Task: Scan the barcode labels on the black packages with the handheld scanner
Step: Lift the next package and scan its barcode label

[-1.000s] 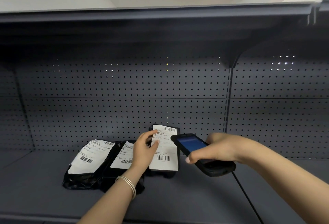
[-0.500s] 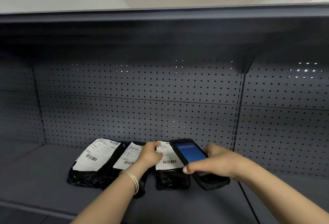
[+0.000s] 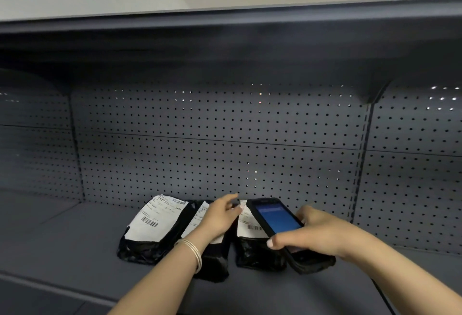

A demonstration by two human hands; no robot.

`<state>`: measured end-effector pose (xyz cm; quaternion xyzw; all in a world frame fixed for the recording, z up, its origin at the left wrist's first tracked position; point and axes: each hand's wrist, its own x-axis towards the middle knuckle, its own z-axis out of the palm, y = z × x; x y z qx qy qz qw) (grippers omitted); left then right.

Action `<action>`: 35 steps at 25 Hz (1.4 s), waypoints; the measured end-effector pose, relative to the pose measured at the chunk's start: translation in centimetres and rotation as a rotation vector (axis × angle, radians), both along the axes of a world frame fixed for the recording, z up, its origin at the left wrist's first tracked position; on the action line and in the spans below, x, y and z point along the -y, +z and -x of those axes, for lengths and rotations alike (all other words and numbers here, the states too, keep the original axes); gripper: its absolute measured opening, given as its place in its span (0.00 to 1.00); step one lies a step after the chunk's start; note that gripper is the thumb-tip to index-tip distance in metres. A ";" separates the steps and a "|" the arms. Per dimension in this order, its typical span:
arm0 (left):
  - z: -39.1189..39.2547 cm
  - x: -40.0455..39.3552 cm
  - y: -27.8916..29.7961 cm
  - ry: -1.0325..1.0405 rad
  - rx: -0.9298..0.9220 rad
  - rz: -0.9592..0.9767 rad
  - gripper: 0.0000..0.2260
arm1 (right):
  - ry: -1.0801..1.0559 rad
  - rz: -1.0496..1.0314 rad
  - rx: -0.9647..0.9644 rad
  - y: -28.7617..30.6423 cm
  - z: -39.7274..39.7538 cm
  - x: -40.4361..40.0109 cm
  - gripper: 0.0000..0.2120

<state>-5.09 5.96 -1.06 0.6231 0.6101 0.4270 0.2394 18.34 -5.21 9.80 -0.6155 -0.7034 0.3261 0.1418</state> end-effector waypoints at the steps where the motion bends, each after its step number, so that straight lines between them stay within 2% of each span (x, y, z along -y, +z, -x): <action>1: 1.3 0.4 0.3 0.067 -0.028 -0.043 0.18 | -0.006 0.004 -0.007 0.0 0.8 0.2 0.39; 3: 4.6 1.1 0.5 0.164 -0.147 -0.083 0.16 | -0.034 0.004 -0.026 0.1 2.4 0.8 0.38; 5: 8.0 1.7 0.2 0.187 -0.246 -0.047 0.16 | -0.075 -0.010 -0.039 0.1 4.3 1.5 0.32; 9: 11.1 1.9 -0.7 0.061 -0.322 0.012 0.20 | -0.134 -0.027 -0.039 -0.4 8.6 2.7 0.32; 12: 11.2 1.1 -1.6 -0.023 -0.352 -0.019 0.20 | -0.178 -0.035 -0.035 -0.8 11.2 3.5 0.34; 14: 11.2 0.3 -1.9 -0.014 -0.328 -0.024 0.19 | -0.214 -0.029 -0.030 -0.9 12.7 3.8 0.35; 19: 11.0 -1.2 -2.5 0.052 -0.295 -0.080 0.06 | -0.271 -0.030 -0.039 -0.8 14.2 4.4 0.32; 24: 10.7 -0.4 -2.9 0.060 -0.130 -0.239 0.09 | -0.286 -0.019 0.005 -0.2 13.4 4.7 0.31; 27: 10.2 1.1 -1.9 0.089 -0.023 -0.353 0.07 | -0.267 -0.022 0.025 0.6 12.5 4.9 0.32; 31: 9.0 3.0 0.3 0.124 0.067 -0.525 0.05 | -0.232 -0.046 0.047 2.3 11.4 5.2 0.29; 35: 7.3 4.3 0.4 0.140 0.136 -0.595 0.05 | -0.179 -0.072 0.084 3.7 10.5 5.4 0.24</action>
